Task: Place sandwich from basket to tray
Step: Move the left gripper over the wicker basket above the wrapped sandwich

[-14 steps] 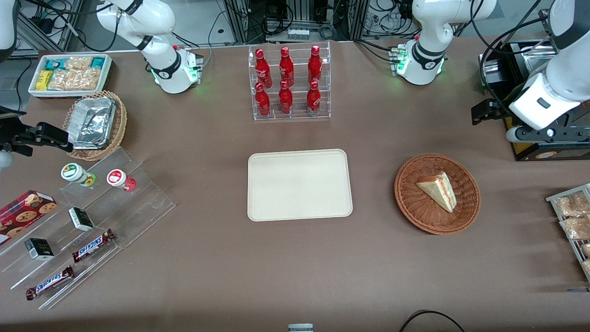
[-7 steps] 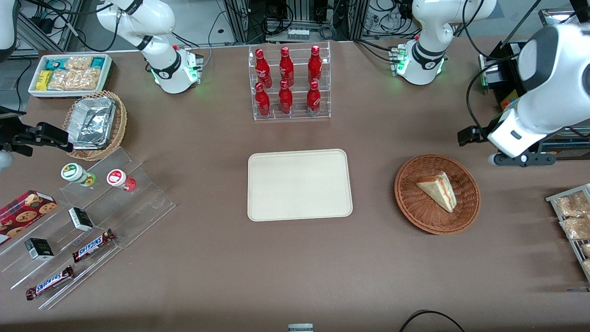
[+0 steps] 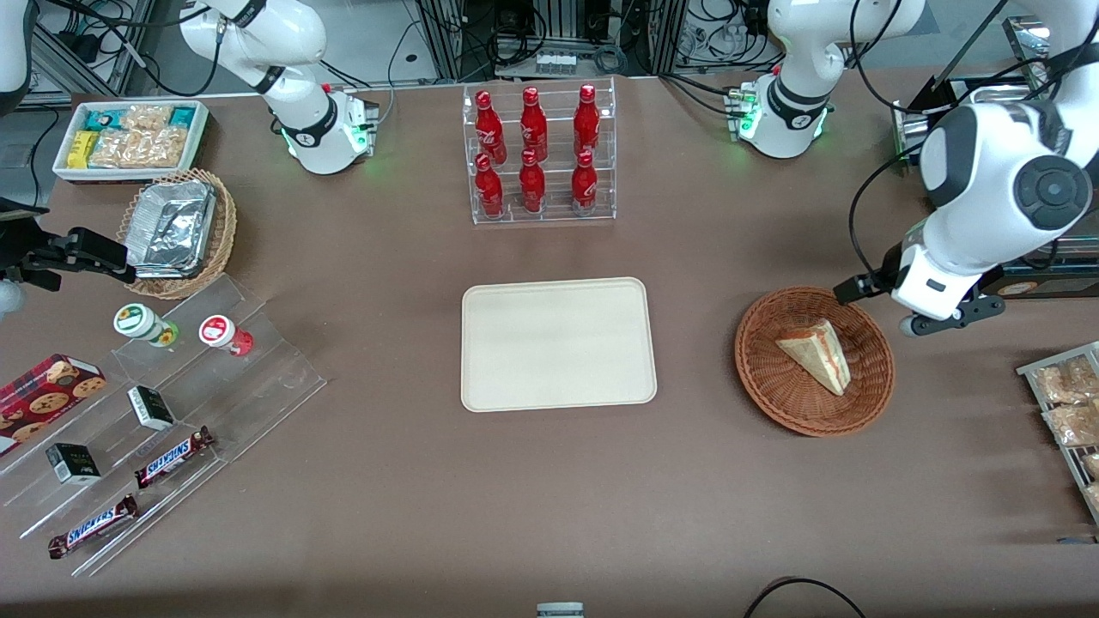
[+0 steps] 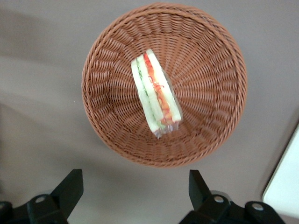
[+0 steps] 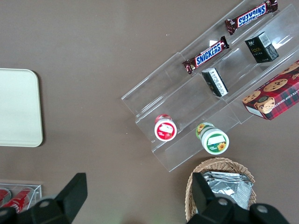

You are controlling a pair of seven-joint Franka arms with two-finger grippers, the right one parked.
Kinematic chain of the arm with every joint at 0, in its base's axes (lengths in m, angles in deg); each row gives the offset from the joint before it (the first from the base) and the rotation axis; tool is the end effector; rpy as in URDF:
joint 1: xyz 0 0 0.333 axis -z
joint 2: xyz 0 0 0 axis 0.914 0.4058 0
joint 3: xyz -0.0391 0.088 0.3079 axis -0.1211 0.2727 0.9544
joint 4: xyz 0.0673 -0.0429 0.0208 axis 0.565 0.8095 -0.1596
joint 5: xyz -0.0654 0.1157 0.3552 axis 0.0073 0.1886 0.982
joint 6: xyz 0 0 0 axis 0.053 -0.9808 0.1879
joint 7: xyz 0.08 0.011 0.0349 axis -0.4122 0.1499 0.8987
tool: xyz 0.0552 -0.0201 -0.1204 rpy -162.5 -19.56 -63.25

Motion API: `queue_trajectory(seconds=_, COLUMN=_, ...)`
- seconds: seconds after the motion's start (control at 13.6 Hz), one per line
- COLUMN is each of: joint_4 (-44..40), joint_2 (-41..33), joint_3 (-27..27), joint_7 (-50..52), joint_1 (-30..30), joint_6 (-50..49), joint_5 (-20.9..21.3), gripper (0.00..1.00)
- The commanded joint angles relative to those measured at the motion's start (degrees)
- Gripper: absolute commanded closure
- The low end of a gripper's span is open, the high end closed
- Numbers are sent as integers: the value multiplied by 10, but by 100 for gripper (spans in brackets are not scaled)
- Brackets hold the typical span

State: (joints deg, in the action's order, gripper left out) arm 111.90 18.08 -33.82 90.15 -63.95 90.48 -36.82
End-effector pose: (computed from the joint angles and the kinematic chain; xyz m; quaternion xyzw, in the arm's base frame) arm 0.5169 -0.0316 0.3884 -0.9823 -0.1791 0.0521 0.0179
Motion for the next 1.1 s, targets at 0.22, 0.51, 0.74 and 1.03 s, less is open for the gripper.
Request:
queue_trajectory(seconds=0.22, joint_4=6, joint_2=53, joint_3=-5, joint_7=225, joint_1=3, joint_6=85, joint_5=6, gripper=0)
queue_trajectory(seconds=0.51, joint_4=7, joint_2=81, joint_3=-6, joint_7=270, joint_1=5, joint_6=126, joint_5=6, gripper=0)
queue_trajectory(seconds=0.74, joint_4=8, joint_2=100, joint_3=-7, joint_7=270, joint_1=6, joint_6=144, joint_5=6, gripper=0)
queue_trajectory(seconds=1.03, joint_4=8, joint_2=118, joint_3=-9, joint_7=270, joint_1=9, joint_6=161, joint_5=6, gripper=0)
